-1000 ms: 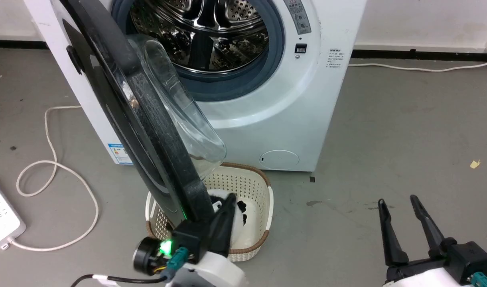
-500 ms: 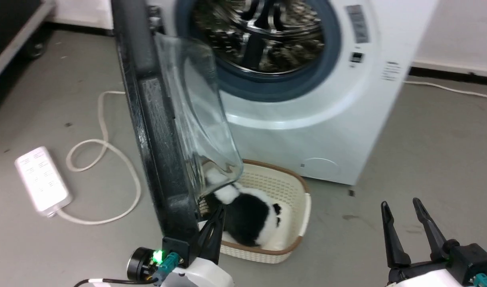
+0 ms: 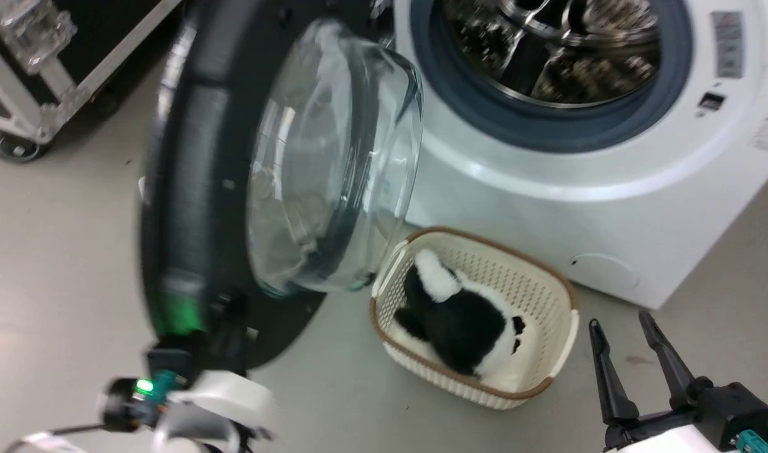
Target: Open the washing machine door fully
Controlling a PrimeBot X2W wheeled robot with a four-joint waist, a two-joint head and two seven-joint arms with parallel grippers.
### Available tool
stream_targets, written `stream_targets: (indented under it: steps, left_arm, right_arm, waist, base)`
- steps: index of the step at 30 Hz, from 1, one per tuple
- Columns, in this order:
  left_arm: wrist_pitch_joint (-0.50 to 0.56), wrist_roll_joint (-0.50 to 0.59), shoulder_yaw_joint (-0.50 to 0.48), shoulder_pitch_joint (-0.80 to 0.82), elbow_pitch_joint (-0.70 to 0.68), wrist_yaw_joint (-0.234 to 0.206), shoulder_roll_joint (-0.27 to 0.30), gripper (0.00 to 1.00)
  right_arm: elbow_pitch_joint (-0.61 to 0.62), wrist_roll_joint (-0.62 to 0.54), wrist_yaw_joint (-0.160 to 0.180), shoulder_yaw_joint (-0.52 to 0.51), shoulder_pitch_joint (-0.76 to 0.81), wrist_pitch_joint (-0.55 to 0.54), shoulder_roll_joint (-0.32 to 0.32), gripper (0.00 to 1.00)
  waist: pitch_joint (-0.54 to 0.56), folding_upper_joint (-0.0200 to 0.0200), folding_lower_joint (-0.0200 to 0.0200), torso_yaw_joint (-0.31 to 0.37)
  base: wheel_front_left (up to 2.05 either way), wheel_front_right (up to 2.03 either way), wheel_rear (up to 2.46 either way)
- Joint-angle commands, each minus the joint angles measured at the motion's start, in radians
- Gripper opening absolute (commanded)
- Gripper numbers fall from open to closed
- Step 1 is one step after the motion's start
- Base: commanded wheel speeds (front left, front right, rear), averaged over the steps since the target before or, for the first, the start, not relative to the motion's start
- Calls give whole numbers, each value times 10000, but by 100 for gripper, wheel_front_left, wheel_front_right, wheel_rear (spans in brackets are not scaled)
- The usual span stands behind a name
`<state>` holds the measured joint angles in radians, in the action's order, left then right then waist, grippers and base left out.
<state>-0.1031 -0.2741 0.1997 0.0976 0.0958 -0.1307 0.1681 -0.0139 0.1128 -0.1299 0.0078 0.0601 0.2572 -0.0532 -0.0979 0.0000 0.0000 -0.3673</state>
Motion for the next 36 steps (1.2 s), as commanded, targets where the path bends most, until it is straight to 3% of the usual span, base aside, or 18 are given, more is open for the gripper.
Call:
stream_targets:
  steps: [1, 5, 10, 18, 28, 32, 36]
  left_arm:
    - [-74, -115, -260, 265, -20, -72, 178, 0]
    - [2, -686, -1122, 687, 60, -34, 638, 0]
    - [156, -1060, -2046, 1286, 473, 178, 1662, 0]
    - [268, -1502, -2806, 2732, 2015, 658, 2849, 0]
    - [-371, -1950, -3513, 4338, 4512, 917, 3677, 0]
    - [-1046, -1887, -3474, 4691, 5737, 1211, 3919, 0]
    - [-1331, -1782, -3392, 4580, 5831, 1338, 3844, 0]
  right_arm:
    - [38, -111, -8, 7, -116, 45, 30, 100]
    - [128, -350, -8, 40, -285, -46, 30, 100]
    - [431, -618, -8, -13, -526, -308, -138, 100]
    - [1051, -712, -8, -124, -726, -737, -562, 100]
    - [1369, -673, -8, -189, -949, -917, -766, 100]
    - [1161, -661, -8, -116, -892, -773, -616, 100]
    - [992, -629, -8, -139, -843, -625, -513, 100]
  waist:
    - [-389, 0, 0, -314]
    - [-887, 0, 0, -406]
    - [-1606, 0, 0, -264]
    - [-2654, 0, 0, 8]
    - [-3105, 0, 0, 381]
    - [-2628, 0, 0, 588]
    - [-2234, 0, 0, 636]
  base:
    - [0, 0, 0]
    - [0, 0, 0]
    - [0, 0, 0]
    - [0, 0, 0]
    - [0, 0, 0]
    - [0, 0, 0]
    - [0, 0, 0]
